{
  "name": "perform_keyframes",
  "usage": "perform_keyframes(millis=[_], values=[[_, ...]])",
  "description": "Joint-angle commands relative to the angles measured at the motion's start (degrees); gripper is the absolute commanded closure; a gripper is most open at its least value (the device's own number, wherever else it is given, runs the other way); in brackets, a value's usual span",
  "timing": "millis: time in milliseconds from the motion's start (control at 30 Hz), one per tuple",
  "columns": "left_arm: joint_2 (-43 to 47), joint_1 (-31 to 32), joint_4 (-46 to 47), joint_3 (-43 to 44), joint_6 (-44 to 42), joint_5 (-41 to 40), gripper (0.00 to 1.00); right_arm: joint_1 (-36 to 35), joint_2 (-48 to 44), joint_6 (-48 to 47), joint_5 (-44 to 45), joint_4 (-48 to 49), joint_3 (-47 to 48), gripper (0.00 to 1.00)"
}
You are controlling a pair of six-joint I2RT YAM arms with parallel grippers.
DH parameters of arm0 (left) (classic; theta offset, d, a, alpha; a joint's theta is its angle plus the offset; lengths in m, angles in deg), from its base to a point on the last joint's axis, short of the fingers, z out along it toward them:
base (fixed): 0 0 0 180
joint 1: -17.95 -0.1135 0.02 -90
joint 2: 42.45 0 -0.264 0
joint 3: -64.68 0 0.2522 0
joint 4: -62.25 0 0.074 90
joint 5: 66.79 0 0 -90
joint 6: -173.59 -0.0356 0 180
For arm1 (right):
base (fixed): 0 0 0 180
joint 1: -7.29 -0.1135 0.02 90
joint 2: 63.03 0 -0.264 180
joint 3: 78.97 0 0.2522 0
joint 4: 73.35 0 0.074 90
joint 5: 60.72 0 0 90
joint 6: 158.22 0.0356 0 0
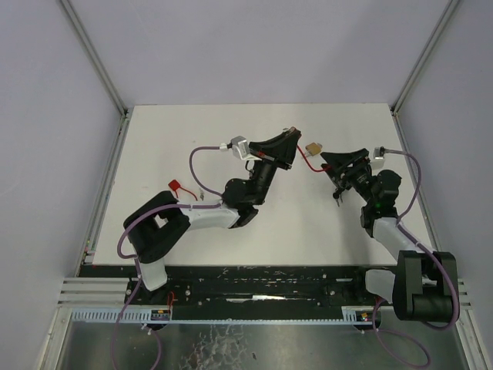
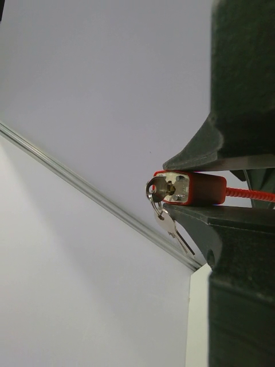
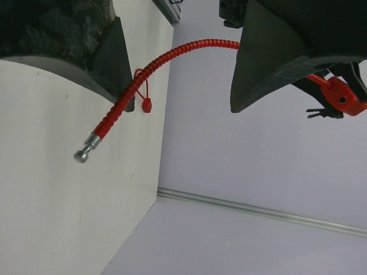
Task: Lock with the key
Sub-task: Lock the lock.
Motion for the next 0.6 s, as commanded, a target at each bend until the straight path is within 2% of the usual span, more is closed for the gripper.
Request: perform_keyframes(millis=[0,33,133,267,433,567], values=[[-0.05,0.51,5.27,-0.58,-1.99,-2.03,1.00,-0.26,-4.00,-3.45,2.49,3.03,1.28,0.34],[-0.11,0.55,5.28,-0.62,-1.97,-2.03,1.00,-0.26,-4.33,-3.99,2.75,2.90,1.29,0.39],[-0.48,0.81,5.17,-0.69,-1.81,-1.86,1.00,-0.26,-5.01,-8.30,2.89,2.87,1.71,0.61],[-0.12,0.94,5.23,-1.55,-1.62,-1.66,1.00,-0.26,-5.78,-16.69,1.08,3.06,2.73,0.98],[0.97,0.95,5.02,-3.68,-0.93,-0.51,1.00,-0.26,-8.19,-31.94,-7.26,-0.57,6.50,1.00],[3.60,-0.62,1.35,-5.80,3.43,5.63,1.00,-1.29,-10.70,-48.28,-13.17,-10.07,9.41,1.00]])
